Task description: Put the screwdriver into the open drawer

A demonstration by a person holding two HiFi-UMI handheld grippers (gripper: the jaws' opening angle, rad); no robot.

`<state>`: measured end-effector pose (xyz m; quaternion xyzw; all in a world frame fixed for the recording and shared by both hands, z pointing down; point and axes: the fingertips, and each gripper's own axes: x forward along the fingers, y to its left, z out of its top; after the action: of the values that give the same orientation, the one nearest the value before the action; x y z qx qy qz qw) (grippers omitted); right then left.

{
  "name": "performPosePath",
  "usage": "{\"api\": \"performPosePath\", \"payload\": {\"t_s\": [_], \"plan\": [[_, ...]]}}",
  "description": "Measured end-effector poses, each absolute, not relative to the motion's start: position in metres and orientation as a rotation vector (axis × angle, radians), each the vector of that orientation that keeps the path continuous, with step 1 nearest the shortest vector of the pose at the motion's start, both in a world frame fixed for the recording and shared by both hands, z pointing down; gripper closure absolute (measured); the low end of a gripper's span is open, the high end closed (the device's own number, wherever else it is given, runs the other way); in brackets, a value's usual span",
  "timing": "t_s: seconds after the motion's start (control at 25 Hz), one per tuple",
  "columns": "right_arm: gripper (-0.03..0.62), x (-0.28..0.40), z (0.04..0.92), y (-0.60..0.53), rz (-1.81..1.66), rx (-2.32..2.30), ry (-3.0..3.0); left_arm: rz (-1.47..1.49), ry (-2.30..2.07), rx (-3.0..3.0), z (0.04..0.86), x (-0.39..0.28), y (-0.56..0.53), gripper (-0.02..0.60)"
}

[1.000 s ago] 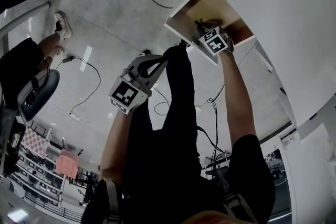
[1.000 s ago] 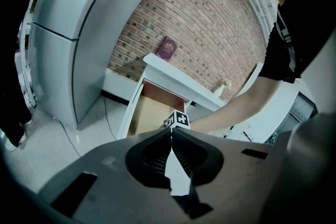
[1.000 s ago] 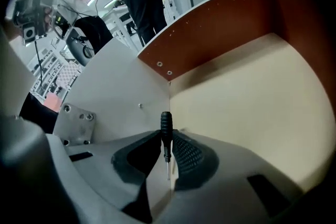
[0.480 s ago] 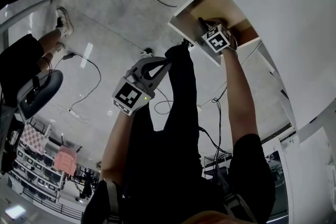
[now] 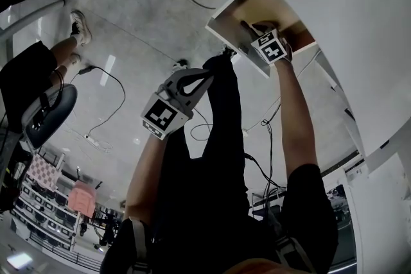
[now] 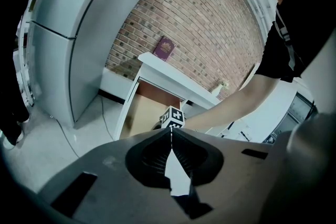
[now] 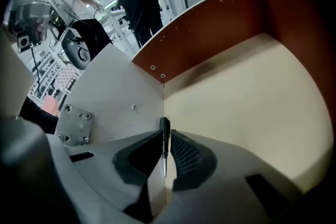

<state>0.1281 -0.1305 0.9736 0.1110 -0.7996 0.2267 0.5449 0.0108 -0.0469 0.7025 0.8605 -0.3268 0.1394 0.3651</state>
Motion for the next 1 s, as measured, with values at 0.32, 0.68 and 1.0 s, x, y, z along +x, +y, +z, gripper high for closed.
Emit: {"api": "performPosePath", "payload": {"t_s": [0.32, 0.68, 1.0], "plan": [[0.537, 0.130, 0.916, -0.112, 0.566, 0.301, -1.950, 0.369, -0.817, 2.259, 0.672, 0.014, -0.050, 0.565], [0.537, 0.145, 0.832, -0.077, 0.710, 0.539, -2.001, 0.376, -0.746, 2.348, 0.616, 0.024, -0.045, 0.565], [0.537, 0.126, 0.731, -0.008, 0.752, 0.713, -2.071, 0.399, -0.636, 2.430, 0.558, 0.027, -0.012, 0.565]]}}
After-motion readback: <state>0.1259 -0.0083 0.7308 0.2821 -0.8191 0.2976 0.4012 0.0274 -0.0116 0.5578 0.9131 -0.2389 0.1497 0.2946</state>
